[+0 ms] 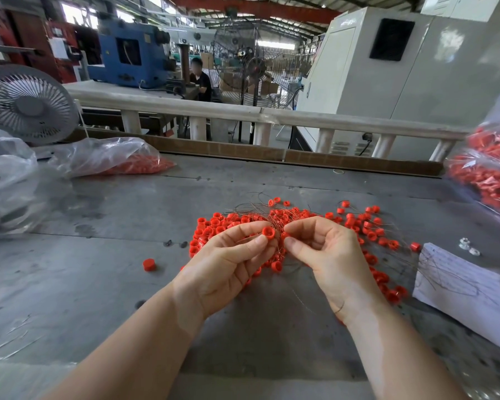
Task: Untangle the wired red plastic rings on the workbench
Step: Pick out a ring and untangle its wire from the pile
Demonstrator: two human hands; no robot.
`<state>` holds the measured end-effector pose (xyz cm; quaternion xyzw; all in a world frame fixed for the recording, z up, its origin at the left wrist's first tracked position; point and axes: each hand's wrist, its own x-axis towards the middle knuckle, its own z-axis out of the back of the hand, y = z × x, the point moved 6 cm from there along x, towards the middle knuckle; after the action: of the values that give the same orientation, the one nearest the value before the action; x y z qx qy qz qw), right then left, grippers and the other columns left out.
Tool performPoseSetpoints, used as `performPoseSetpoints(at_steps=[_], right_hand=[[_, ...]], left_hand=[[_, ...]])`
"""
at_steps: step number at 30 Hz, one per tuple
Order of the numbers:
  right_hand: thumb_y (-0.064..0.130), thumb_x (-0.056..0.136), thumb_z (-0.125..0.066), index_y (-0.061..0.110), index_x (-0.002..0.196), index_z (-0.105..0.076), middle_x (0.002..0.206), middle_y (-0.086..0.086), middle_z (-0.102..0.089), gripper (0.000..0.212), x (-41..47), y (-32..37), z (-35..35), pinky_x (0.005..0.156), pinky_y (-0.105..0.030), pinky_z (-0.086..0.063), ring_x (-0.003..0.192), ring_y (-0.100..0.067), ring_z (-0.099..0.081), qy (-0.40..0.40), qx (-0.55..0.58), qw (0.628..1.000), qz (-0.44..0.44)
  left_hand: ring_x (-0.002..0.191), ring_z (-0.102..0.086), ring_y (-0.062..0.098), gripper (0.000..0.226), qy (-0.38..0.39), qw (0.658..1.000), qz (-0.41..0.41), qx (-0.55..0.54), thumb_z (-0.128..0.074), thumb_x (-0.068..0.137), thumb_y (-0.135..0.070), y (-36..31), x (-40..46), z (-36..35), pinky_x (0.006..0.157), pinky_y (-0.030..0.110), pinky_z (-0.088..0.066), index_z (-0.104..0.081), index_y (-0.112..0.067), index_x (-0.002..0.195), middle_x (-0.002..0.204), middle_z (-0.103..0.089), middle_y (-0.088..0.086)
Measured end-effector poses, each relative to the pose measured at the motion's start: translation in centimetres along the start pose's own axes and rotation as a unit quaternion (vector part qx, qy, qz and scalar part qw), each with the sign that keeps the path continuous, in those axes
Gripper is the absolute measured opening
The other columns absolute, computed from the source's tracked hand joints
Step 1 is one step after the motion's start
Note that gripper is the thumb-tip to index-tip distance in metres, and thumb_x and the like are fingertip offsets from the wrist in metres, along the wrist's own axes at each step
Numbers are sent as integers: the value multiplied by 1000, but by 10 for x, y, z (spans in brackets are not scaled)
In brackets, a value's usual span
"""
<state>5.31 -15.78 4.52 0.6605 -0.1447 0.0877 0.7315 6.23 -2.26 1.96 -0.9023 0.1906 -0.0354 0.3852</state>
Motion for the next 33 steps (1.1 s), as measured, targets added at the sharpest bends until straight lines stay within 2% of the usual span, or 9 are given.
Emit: performPoseSetpoints(at_steps=[6,11,14,18,21,25,28,33], right_hand=[[5,78,-71,19,78,-70,73,2,-72,13,-4,-2,-11,65,-17,-52,67,-6,-65,44,-27,999,-16],[8,81,-70,17,81,-71,69,1,-71,9,-4,-6,-13,60,-17,-51,62,-8,-62,47,-17,998,-38],[8,81,-70,17,79,-70,67,0,-71,9,-5,-9,-13,61,-19,-52,62,-9,-62,45,-11,997,-55],[7,82,-69,14,73,-69,64,-2,-68,11,-6,-11,-16,65,-28,-54,63,-13,-62,50,-24,996,-65],[6,81,-69,13,73,-69,64,-4,-68,11,-6,-11,-15,66,-32,-55,62,-16,-62,41,-25,997,-65],[5,81,-69,15,76,-70,69,-5,-70,11,-5,-8,-9,65,-29,-55,63,-14,-64,10,-42,998,-48],[5,81,-69,17,73,-68,68,0,-70,15,-4,-2,-6,66,-26,-55,66,-13,-66,-12,-118,993,4],[3,79,-69,23,70,-65,63,8,-66,22,-6,7,-7,60,-14,-47,59,-3,-60,-30,-187,980,70]], left_hand=[[70,-70,14,19,-8,1000,2,-16,-60,65,5,1,3,1,65,20,-58,-75,-5,73,77,-70,12],[69,-70,15,19,-3,1000,3,-27,-59,65,6,1,2,0,65,20,-58,-74,-2,73,77,-69,12],[71,-70,16,18,3,1000,7,-29,-60,65,6,2,1,-1,66,21,-58,-72,0,77,84,-70,16],[74,-71,17,19,10,999,12,-35,-59,66,6,2,1,-1,66,21,-58,-70,1,82,91,-70,19],[74,-71,16,18,9,999,10,-29,-59,67,6,2,1,-1,65,21,-58,-72,-1,78,90,-71,18],[70,-70,15,17,-9,1000,-7,-7,-61,66,3,1,2,2,66,21,-58,-71,-2,79,82,-71,14],[68,-71,16,19,-18,1000,-14,11,-62,66,2,1,2,3,64,22,-58,-68,-3,83,78,-70,13],[70,-71,17,18,-21,1000,-16,17,-60,66,3,0,1,3,63,21,-58,-74,-5,75,79,-70,14]])
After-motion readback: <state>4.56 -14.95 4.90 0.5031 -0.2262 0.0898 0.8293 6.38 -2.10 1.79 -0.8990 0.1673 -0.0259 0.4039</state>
